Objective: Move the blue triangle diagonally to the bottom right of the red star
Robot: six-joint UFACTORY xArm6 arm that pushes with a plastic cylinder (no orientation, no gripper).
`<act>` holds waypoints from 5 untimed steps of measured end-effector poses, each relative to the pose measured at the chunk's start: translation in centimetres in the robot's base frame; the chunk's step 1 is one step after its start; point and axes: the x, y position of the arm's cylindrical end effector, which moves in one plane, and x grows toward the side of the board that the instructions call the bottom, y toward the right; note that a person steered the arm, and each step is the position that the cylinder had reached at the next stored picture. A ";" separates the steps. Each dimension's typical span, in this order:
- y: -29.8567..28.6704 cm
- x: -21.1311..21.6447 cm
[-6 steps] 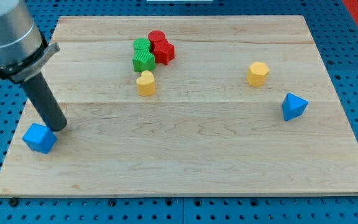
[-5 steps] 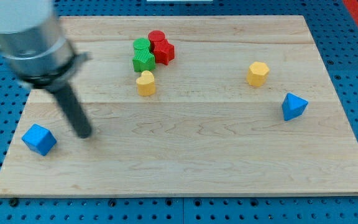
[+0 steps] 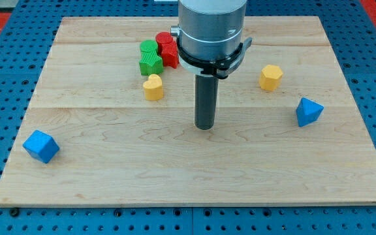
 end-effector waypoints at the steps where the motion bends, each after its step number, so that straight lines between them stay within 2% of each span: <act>1: 3.1 -2.2; 3: 10.1 -5.7; 5: 21.0 -4.5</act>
